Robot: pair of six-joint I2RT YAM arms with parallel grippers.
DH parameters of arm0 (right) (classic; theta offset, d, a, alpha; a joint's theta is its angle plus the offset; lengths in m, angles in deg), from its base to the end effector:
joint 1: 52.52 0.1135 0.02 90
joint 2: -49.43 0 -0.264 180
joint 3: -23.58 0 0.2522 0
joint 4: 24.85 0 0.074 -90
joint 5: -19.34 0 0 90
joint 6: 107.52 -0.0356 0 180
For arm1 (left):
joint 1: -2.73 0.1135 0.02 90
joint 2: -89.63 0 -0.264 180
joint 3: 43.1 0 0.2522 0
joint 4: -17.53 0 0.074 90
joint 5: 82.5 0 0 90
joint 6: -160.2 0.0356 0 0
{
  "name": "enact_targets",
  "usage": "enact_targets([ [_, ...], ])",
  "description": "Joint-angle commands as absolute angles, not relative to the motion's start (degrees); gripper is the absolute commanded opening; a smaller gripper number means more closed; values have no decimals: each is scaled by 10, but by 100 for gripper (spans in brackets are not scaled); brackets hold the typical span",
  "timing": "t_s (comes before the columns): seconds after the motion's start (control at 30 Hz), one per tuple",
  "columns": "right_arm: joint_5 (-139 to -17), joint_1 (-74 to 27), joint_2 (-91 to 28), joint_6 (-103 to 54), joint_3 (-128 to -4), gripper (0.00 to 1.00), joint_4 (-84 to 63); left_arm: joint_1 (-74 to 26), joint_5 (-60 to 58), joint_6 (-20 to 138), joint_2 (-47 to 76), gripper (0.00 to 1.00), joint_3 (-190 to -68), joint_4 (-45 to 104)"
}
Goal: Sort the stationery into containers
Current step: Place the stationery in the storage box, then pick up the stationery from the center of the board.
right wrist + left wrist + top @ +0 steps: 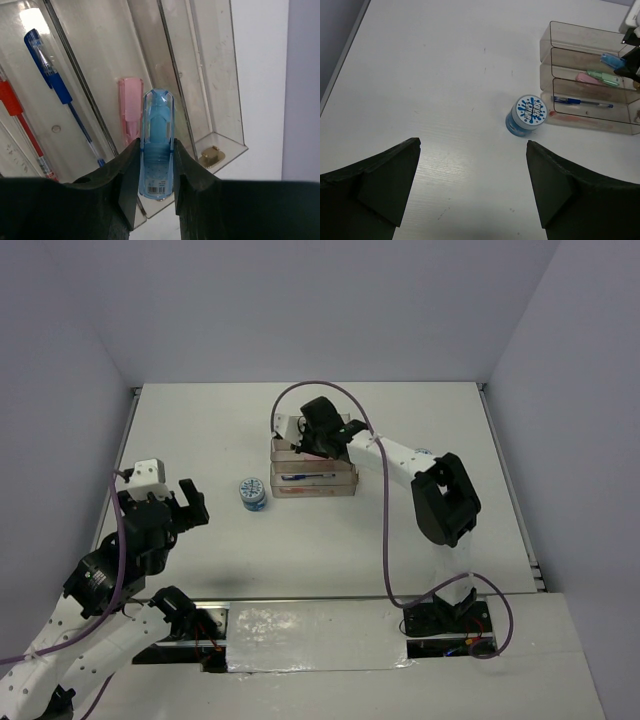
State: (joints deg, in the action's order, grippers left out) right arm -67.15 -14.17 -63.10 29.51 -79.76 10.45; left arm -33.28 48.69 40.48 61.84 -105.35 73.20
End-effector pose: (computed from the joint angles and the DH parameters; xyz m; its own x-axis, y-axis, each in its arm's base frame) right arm 0.3529 0.2764 0.2403 0.0535 -0.8890 -0.4549 -0.8009 0.2339 -0.5512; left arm 0.0853 -0.0330 0.3428 -0.2273 -0.2960 -0.9277 -0.1922 0.9476 -0.2553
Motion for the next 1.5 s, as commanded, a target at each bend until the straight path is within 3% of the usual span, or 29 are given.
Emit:
enact_targets([
  [0.0,-694,-145,-653,323,-833,6,112,-330,478,423,619,99,-1054,704],
  [0.3,-704,-155,-668,323,-846,39,117,-330,475,426,626,99,-1053,703],
  [0.37,-703,-157,-661,319,-841,42,105,-330,474,426,625,99,-1052,701],
  [0.4,-704,-156,-652,319,-831,50,98,-330,473,427,625,99,-1053,702],
  [0.47,-704,-155,-642,321,-821,51,80,-330,473,427,624,99,-1053,701],
  [0.5,-704,-157,-637,321,-817,58,78,-330,473,427,623,99,-1053,702],
  [0.63,-704,-156,-630,314,-826,60,84,-330,473,427,624,99,-1053,702],
  [0.77,-679,-164,-569,214,-812,64,31,-330,474,427,625,99,-1053,703],
  [0.8,-624,-174,-551,178,-800,79,6,-330,473,427,626,99,-1053,703],
  [0.83,-571,-181,-533,89,-787,100,-29,-330,473,426,626,99,-1053,703],
  [0.87,-509,-188,-505,38,-767,100,-74,-330,473,427,627,99,-1052,703],
  [0.93,-425,-224,-480,-97,-781,100,-9,-330,471,428,629,99,-1053,702],
  [1.1,-467,-359,-452,-313,-771,100,144,-330,464,430,638,99,-1051,699],
  [1.3,-471,-455,-480,-358,-728,100,186,-330,457,433,647,99,-1050,696],
  [1.47,-560,-483,-491,-341,-676,100,136,-330,454,434,646,99,-1049,694],
])
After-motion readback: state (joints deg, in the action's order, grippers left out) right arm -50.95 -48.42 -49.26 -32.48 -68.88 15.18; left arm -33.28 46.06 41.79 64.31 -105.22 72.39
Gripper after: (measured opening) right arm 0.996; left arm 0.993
